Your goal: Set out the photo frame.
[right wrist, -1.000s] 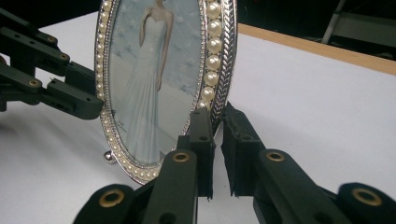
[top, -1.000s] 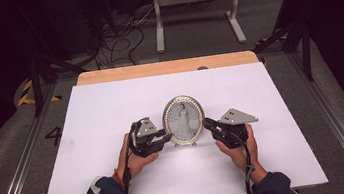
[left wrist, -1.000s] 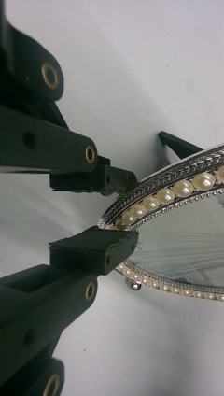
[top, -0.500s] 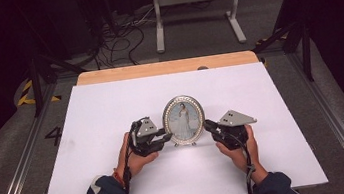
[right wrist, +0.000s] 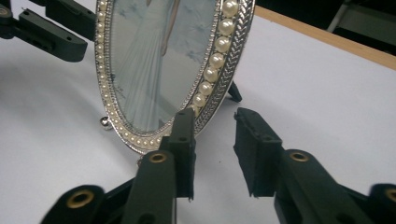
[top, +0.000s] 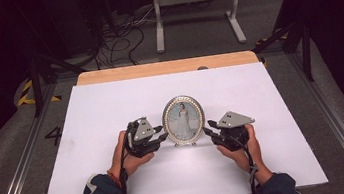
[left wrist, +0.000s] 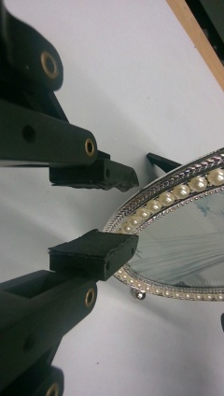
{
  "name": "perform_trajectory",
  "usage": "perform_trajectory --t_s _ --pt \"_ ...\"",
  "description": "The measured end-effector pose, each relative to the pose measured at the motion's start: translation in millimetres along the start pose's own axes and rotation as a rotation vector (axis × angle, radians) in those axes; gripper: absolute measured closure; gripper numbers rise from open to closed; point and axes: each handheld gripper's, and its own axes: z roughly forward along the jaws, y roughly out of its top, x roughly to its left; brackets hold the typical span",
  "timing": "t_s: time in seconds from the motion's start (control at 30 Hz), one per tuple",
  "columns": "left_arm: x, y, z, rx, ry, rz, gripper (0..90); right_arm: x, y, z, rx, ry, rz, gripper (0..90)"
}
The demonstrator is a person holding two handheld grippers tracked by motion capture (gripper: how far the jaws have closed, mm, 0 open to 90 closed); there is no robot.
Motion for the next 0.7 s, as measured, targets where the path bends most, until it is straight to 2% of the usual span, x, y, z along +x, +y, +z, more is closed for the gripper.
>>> perform_trajectory --t_s 0.2,0.33,0.37,0.47,0.7 --pt "-1.6 0.4 0.1 0.021 0.016 0.020 55.7 -0.5 0.9 -1.2 0.012 -0.002 -0.012 56.5" --pt "-4.8 1.5 -0.9 0.042 0.070 0.065 45.8 -2.9 0.4 -0.7 0.017 -0.008 -0.006 45.0" --pt "-4.6 1.3 -1.5 0.039 0.072 0.063 43.7 -3.6 -0.1 -1.1 0.018 0.007 -0.014 41.1" --pt "-3.4 0.1 -2.7 0.043 0.084 0.051 39.4 -3.7 -0.5 -2.1 0.014 0.019 -0.024 37.2" --pt "-2.7 -0.4 -5.7 0.060 0.097 0.037 23.0 -4.9 -1.9 -2.6 0.027 0.023 -0.038 24.0"
